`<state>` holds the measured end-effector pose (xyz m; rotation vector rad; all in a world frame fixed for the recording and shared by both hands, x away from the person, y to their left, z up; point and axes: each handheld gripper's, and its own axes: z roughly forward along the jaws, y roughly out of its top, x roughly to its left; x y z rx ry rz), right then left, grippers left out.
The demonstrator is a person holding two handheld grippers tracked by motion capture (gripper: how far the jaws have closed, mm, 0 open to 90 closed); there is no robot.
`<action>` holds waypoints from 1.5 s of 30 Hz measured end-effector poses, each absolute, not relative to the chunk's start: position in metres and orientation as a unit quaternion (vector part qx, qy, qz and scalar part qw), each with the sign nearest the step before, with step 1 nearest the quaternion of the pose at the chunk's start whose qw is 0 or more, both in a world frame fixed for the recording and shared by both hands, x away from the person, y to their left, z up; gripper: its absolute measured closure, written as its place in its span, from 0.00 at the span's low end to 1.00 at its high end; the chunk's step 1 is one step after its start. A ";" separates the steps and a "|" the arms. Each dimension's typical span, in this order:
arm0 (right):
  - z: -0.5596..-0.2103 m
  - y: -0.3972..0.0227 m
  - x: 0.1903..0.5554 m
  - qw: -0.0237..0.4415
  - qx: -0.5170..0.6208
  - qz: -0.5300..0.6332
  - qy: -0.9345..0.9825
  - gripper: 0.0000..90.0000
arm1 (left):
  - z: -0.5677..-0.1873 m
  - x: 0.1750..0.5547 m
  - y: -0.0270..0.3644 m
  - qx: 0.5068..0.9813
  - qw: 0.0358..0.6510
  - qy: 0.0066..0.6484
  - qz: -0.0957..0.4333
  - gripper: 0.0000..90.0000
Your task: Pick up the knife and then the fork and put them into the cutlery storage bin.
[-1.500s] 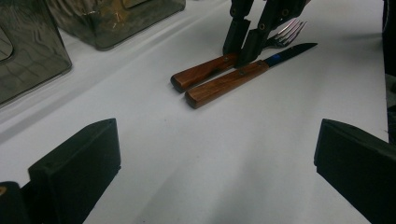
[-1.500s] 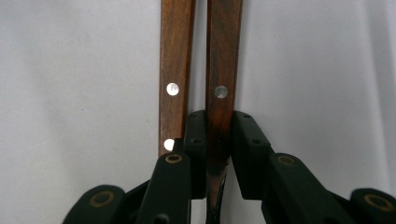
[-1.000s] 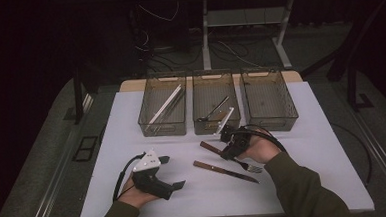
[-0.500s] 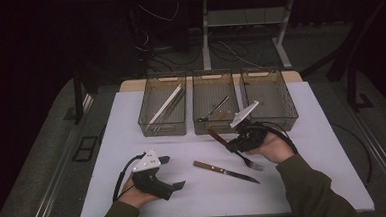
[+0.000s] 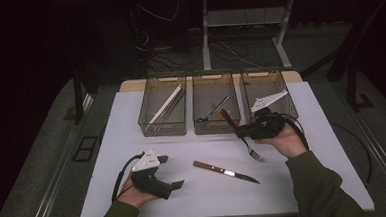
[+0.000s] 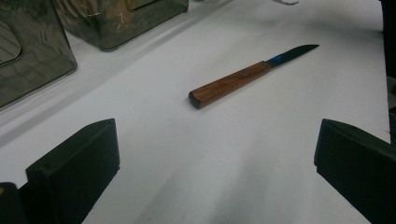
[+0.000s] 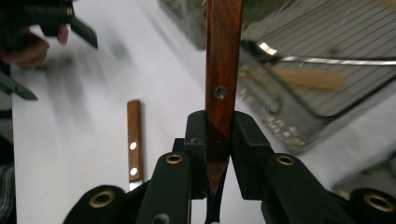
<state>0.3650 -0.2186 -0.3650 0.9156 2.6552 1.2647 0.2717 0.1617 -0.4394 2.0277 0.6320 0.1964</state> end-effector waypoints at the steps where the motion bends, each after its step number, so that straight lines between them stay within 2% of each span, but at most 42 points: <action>1: -0.363 -0.221 0.365 0.033 0.299 0.415 0.859 0.86 | -0.440 0.272 0.162 0.833 0.481 0.260 0.081 0.00; 15: -0.318 -0.274 0.371 0.112 0.338 0.486 0.798 0.86 | -0.441 0.273 0.161 0.833 0.483 0.259 0.080 0.00; 29: -0.292 -0.312 0.422 0.195 0.406 0.458 0.767 0.86 | -0.441 0.273 0.160 0.832 0.483 0.262 0.078 0.00; 33: -0.298 -0.318 0.439 0.212 0.430 0.447 0.755 0.86 | -0.441 0.273 0.160 0.833 0.481 0.261 0.078 0.00; 37: -0.320 -0.324 0.456 0.208 0.461 0.419 0.754 0.86 | -0.441 0.273 0.161 0.834 0.481 0.260 0.078 0.00; 45: -0.358 -0.326 0.467 0.201 0.490 0.380 0.759 0.86 | -0.441 0.272 0.159 0.834 0.482 0.259 0.076 0.00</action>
